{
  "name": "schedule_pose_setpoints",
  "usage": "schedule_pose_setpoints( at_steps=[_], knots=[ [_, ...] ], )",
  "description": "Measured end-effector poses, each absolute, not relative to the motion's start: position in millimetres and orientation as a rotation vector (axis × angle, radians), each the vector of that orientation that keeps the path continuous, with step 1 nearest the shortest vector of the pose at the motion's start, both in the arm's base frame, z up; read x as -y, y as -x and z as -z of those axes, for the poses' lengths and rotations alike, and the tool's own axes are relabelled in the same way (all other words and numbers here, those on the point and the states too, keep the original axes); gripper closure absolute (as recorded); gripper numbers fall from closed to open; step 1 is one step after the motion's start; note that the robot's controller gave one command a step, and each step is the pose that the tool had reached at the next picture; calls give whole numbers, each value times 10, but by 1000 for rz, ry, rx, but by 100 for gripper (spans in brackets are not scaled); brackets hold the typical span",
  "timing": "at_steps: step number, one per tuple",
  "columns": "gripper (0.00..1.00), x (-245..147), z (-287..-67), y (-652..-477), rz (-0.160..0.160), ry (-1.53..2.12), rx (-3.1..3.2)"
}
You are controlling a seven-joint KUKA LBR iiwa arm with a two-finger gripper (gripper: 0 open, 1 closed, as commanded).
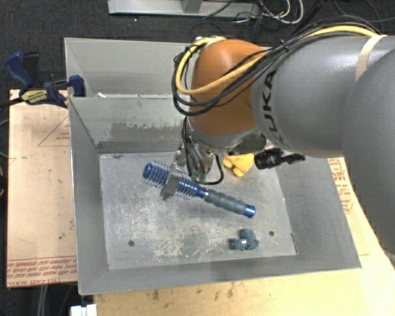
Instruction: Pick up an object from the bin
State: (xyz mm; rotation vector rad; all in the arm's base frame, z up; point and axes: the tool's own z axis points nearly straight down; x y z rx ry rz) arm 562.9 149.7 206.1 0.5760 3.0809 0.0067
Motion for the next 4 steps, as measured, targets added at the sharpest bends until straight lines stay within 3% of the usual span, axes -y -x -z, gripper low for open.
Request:
schedule_pose_setpoints(
  at_steps=[1, 2, 3, 4],
  knots=[
    [0, -1493, -2016, -5620, -2, -578, -3087],
    [0, -952, -705, -4999, -8, -432, -3097],
    [100, -960, -733, -5010, -8, -431, -3098],
    [100, -796, -2471, -4965, -3, -293, -3120]
  ],
)
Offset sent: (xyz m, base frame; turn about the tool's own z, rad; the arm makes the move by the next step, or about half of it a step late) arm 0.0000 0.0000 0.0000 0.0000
